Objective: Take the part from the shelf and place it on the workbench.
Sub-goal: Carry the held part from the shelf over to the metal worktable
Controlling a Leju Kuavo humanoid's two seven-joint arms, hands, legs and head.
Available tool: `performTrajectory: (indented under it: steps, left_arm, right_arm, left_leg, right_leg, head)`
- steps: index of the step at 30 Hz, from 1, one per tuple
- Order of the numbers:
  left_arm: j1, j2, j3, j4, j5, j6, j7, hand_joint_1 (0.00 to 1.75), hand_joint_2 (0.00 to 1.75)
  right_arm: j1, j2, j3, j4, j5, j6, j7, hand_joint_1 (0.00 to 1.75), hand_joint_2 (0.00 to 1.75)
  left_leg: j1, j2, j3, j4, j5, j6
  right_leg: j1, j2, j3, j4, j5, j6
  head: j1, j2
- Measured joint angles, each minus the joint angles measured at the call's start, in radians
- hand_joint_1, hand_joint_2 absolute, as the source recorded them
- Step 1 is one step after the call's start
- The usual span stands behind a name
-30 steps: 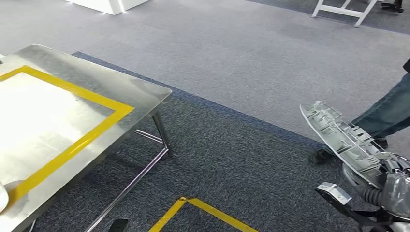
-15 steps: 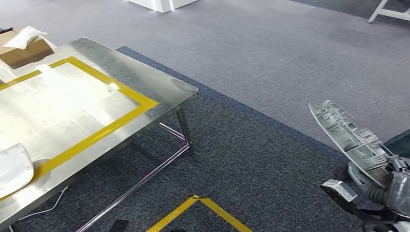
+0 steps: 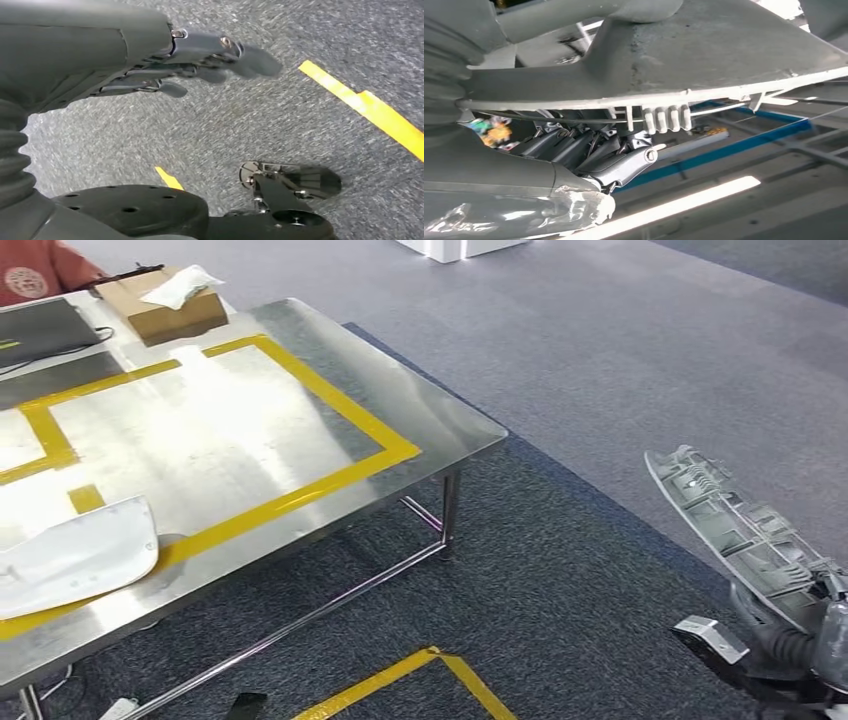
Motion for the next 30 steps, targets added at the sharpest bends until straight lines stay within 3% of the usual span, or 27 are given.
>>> performTrajectory:
  steps: [30]
  left_arm:
    - [0.000, 0.000, 0.000, 0.000, 0.000, 0.000, 0.000, 0.00, 1.75]
  right_arm:
    - [0.000, 0.000, 0.000, 0.000, 0.000, 0.000, 0.000, 1.75, 1.75]
  left_leg:
    - [0.000, 0.000, 0.000, 0.000, 0.000, 0.000]
  right_leg:
    - [0.000, 0.000, 0.000, 0.000, 0.000, 0.000]
  head:
    - [0.000, 0.000]
